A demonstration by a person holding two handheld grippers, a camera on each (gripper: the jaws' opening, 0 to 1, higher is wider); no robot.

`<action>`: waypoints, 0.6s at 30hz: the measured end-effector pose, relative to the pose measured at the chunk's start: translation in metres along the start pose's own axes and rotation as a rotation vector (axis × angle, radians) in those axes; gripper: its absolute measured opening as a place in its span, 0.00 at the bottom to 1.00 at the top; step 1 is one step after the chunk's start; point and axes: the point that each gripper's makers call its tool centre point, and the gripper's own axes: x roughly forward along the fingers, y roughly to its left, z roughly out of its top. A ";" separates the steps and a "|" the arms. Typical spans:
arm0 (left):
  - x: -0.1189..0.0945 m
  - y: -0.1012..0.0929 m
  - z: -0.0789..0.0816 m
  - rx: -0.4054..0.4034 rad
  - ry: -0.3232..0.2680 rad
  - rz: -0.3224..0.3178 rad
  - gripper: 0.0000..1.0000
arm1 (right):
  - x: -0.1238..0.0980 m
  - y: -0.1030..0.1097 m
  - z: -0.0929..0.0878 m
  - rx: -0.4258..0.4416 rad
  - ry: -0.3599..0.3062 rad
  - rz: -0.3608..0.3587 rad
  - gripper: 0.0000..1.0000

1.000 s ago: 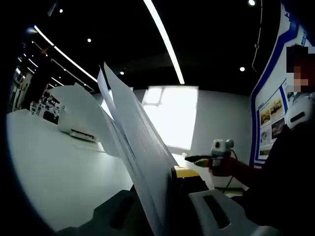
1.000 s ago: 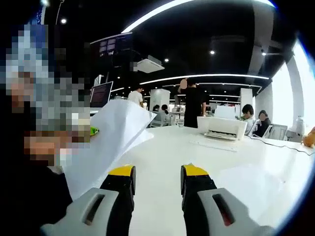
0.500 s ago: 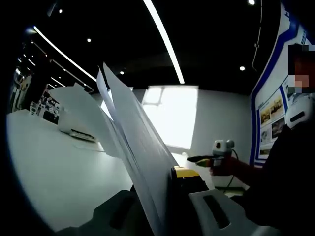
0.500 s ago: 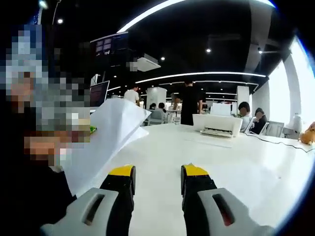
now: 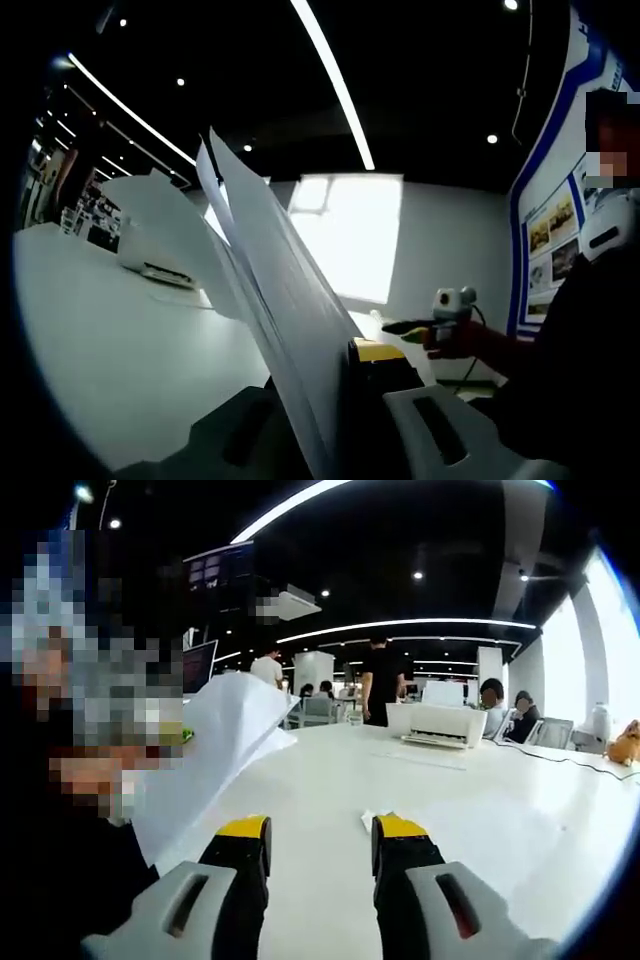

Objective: Organize the stack of printing papers by aligning and flattening the scattered papers on the table

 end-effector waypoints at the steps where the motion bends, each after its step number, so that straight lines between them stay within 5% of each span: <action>1: 0.000 0.000 0.000 0.000 0.000 0.000 0.09 | -0.001 -0.001 0.000 0.000 0.000 -0.002 0.36; 18: 0.000 0.001 -0.001 0.001 0.001 0.002 0.09 | -0.012 -0.012 -0.009 0.017 0.019 -0.031 0.39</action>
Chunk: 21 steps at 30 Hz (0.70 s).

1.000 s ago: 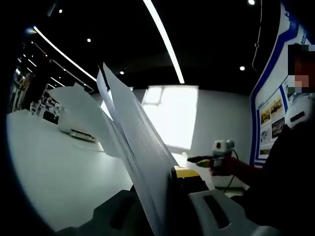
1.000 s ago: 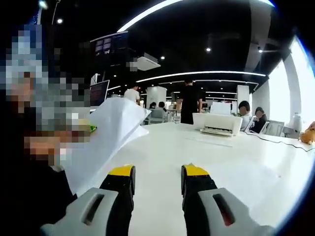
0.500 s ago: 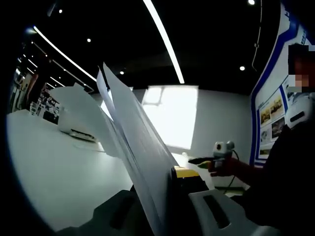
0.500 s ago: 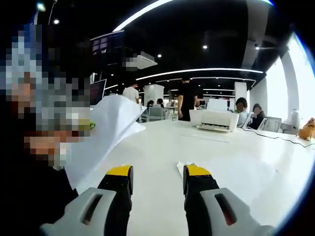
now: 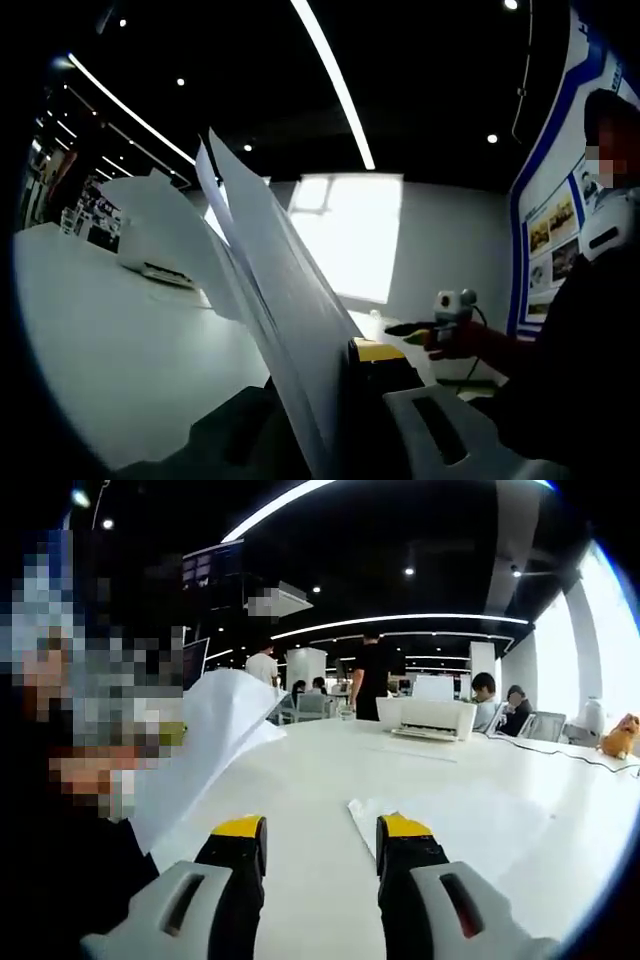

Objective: Organize the stack of printing papers by aligning and flattening the scattered papers on the table

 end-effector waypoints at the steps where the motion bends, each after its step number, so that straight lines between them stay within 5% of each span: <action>1: 0.000 0.000 0.000 0.000 0.000 0.000 0.09 | -0.001 -0.001 0.000 0.001 0.000 -0.002 0.39; 21: -0.001 0.000 0.000 0.002 0.000 -0.001 0.09 | -0.006 -0.005 -0.003 0.000 0.012 -0.015 0.40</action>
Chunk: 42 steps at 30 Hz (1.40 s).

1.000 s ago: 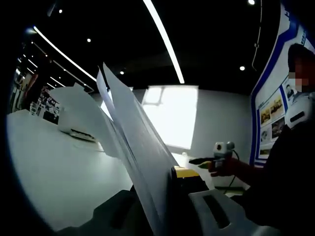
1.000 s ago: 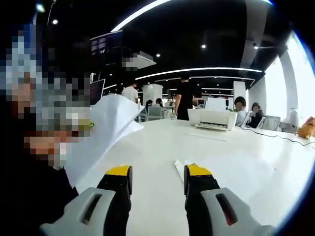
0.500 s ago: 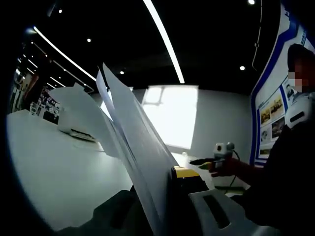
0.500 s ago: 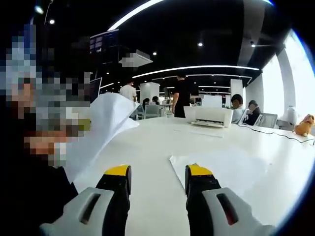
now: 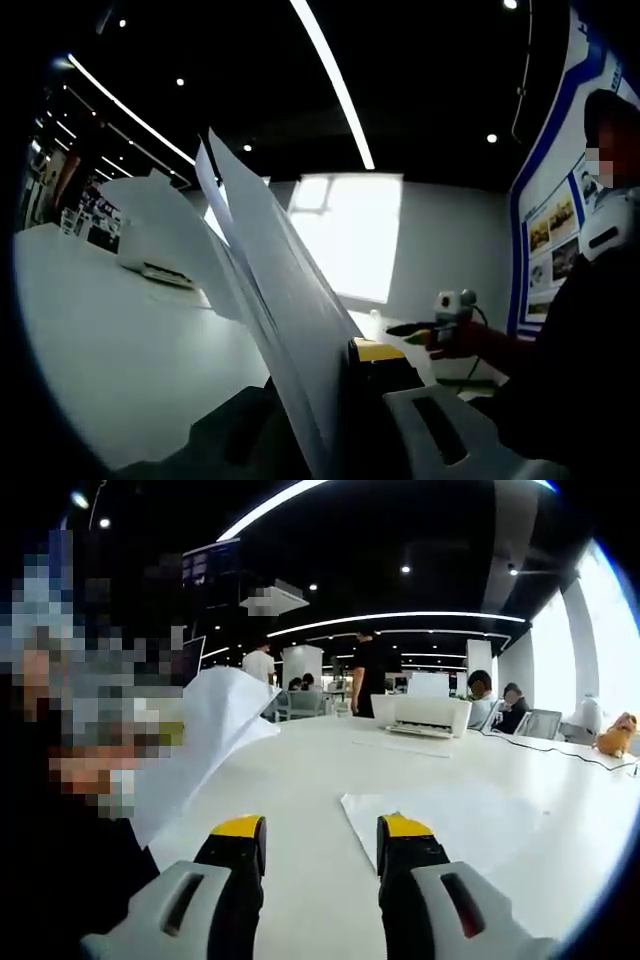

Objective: Organize the stack of printing papers by aligning and flattening the scattered papers on the table

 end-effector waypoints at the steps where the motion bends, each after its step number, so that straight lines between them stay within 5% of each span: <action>1: 0.000 0.000 0.000 0.000 0.000 0.000 0.09 | 0.000 0.000 0.000 -0.001 0.000 -0.001 0.40; 30: 0.000 -0.001 -0.001 0.008 0.001 0.001 0.09 | -0.029 -0.037 -0.014 0.036 0.033 -0.124 0.41; 42: 0.001 0.000 -0.002 0.009 0.004 0.003 0.09 | -0.044 -0.066 -0.018 0.036 0.051 -0.231 0.51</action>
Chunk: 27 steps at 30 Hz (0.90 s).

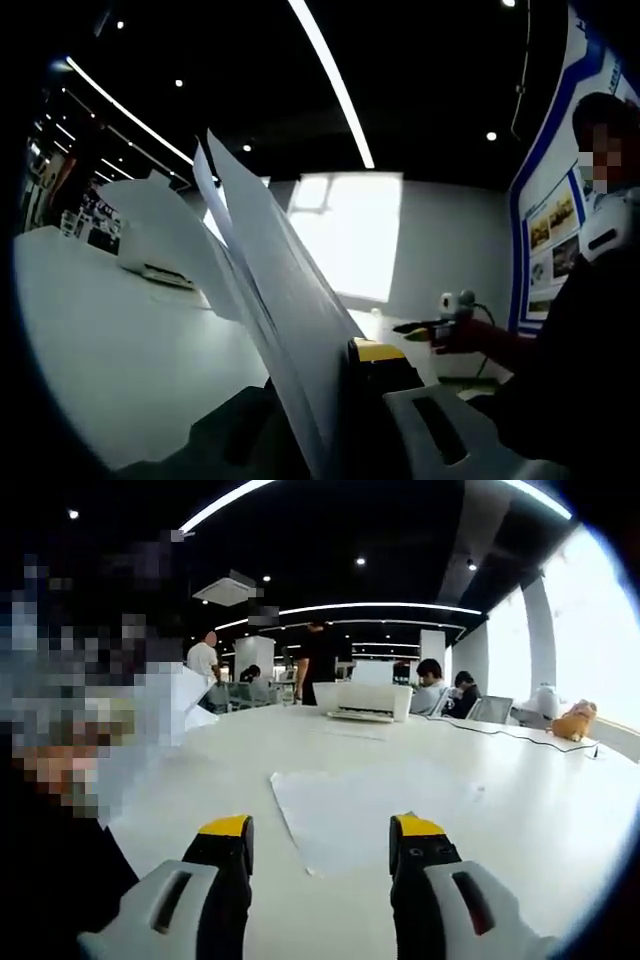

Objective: Organize the stack of printing papers by aligning and flattening the scattered papers on the table

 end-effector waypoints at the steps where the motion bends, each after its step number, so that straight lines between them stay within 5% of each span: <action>1: 0.000 0.000 0.000 0.001 0.001 0.001 0.09 | 0.000 -0.001 -0.001 0.001 0.003 -0.004 0.51; 27: 0.001 0.000 -0.001 -0.001 0.007 0.006 0.09 | -0.011 -0.035 0.002 0.045 0.020 -0.100 0.52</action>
